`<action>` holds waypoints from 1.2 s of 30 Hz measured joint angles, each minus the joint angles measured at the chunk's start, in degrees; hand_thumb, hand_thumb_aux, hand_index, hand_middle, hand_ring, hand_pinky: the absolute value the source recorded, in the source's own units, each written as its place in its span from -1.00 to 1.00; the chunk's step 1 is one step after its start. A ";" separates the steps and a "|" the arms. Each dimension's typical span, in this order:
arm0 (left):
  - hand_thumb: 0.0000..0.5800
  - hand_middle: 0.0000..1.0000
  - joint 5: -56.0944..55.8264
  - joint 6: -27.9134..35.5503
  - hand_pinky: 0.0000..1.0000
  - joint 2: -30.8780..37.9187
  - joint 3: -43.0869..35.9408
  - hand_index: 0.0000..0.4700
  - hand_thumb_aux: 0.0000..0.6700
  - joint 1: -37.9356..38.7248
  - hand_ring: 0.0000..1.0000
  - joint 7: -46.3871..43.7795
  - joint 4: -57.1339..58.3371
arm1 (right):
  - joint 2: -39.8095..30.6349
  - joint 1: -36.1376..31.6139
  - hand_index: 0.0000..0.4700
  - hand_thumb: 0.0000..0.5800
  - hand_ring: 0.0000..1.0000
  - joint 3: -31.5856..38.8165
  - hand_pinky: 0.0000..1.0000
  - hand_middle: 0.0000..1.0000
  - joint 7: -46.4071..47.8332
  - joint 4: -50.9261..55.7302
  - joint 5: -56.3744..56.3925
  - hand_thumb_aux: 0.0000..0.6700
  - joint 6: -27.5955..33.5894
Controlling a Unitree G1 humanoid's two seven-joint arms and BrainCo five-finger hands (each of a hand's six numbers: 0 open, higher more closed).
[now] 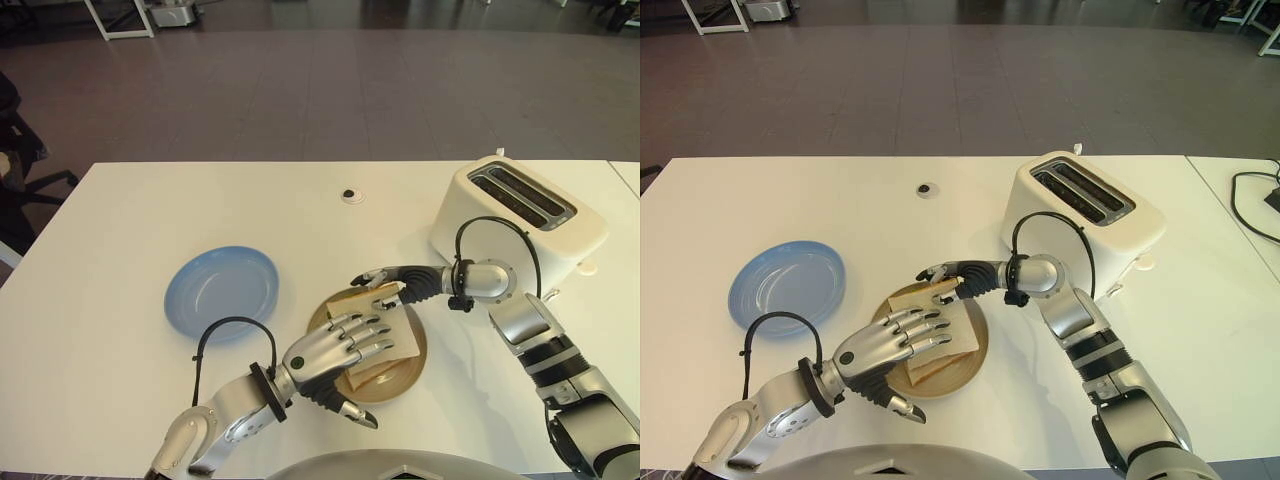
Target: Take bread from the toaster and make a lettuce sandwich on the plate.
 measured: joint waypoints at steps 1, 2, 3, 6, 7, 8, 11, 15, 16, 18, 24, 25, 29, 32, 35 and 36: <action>-1.00 -1.00 -0.04 0.29 -1.00 0.57 -0.07 -1.00 -1.00 0.24 -1.00 -0.16 -0.06 | 0.28 0.06 -1.00 -1.00 -1.00 0.01 -1.00 -1.00 -0.69 0.40 -0.63 -1.00 -0.17; -1.00 -1.00 -0.17 0.75 -1.00 1.12 -0.20 -1.00 -1.00 0.64 -1.00 -0.56 -0.05 | 0.54 0.08 -1.00 -1.00 -1.00 -0.02 -1.00 -1.00 -1.73 0.59 -1.36 -1.00 -0.53; -1.00 -1.00 -0.66 1.10 -1.00 1.38 -0.50 -1.00 -1.00 1.02 -1.00 -0.77 -0.08 | 0.81 0.08 -1.00 -1.00 -1.00 -0.08 -1.00 -1.00 -2.41 1.05 -1.59 -1.00 -0.97; -1.00 -1.00 -2.70 1.99 -1.00 2.92 -1.06 -1.00 -1.00 2.57 -1.00 -1.65 0.62 | 2.28 -0.92 -1.00 -1.00 -1.00 -3.08 -1.00 -1.00 -6.71 2.02 -1.42 -1.00 -4.16; -1.00 -1.00 -3.19 2.10 -1.00 2.97 -1.10 -1.00 -1.00 2.57 -1.00 -1.65 0.94 | 2.59 -2.25 -1.00 -1.00 -1.00 -4.87 -1.00 -1.00 -8.64 2.08 -1.07 -1.00 -5.34; -1.00 -1.00 -4.06 2.13 -1.00 2.98 -1.15 -1.00 -1.00 2.51 -1.00 -1.65 1.45 | 2.74 -3.38 -1.00 -1.00 -1.00 -7.53 -1.00 -1.00 -10.56 1.96 0.12 -1.00 -6.82; -1.00 -1.00 -5.19 1.99 -1.00 3.10 -1.68 -1.00 -1.00 0.79 -1.00 -1.60 3.63 | 1.13 -2.20 -1.00 -1.00 -1.00 -10.51 -1.00 -1.00 -9.31 -1.71 4.04 -1.00 -11.54; -1.00 -1.00 -8.49 0.98 -1.00 3.07 -2.75 -1.00 -1.00 -5.04 -1.00 -1.56 9.03 | -4.81 4.94 -1.00 -1.00 -1.00 -13.60 -1.00 -1.00 -6.26 -8.34 7.15 -1.00 -16.36; -1.00 -1.00 -9.02 0.87 -1.00 3.07 -2.86 -1.00 -1.00 -6.86 -1.00 -1.56 10.64 | -6.12 5.75 -1.00 -1.00 -1.00 -15.08 -1.00 -1.00 -6.34 -9.36 7.21 -1.00 -17.07; -1.00 -1.00 -11.50 0.92 -1.00 3.17 -2.51 -1.00 -1.00 -8.60 -1.00 -2.16 11.89 | -7.75 7.05 -1.00 -1.00 -1.00 -16.95 -1.00 -1.00 -6.78 -10.35 7.19 -1.00 -18.84; -1.00 -1.00 -23.41 1.91 -1.00 4.87 3.15 -1.00 -1.00 -9.38 -1.00 -5.93 4.07 | -12.29 12.64 -1.00 -1.00 -1.00 -19.28 -1.00 -1.00 -7.42 -11.67 5.15 -1.00 -26.92; -1.00 -1.00 -28.39 2.23 -1.00 4.92 4.79 -1.00 -1.00 -9.07 -1.00 -6.54 -1.10 | -13.15 14.19 -1.00 -1.00 -1.00 -19.60 -1.00 -1.00 -7.17 -12.52 5.33 -1.00 -28.40; 1.00 1.00 -46.78 4.29 1.00 9.17 13.63 1.00 1.00 -2.24 1.00 -11.23 -16.59 | -17.29 25.56 -0.84 -0.68 1.00 -24.12 1.00 1.00 -7.08 -18.26 6.60 -0.84 -35.09; 1.00 1.00 -49.61 6.04 1.00 14.35 16.95 1.00 1.00 9.30 1.00 -17.72 -20.25 | -18.98 35.76 1.00 1.00 1.00 -26.47 1.00 1.00 -6.98 -23.06 8.35 1.00 -38.22; 1.00 1.00 -37.09 6.38 1.00 17.46 14.94 1.00 1.00 19.15 1.00 -22.11 -15.37 | -20.13 43.57 1.00 1.00 1.00 -23.76 1.00 1.00 -6.10 -24.11 3.11 1.00 -39.97; 1.00 1.00 -34.22 6.31 1.00 18.07 14.39 1.00 1.00 21.11 1.00 -22.59 -14.02 | -20.03 44.78 1.00 1.00 1.00 -22.33 1.00 1.00 -6.16 -24.29 1.03 1.00 -40.68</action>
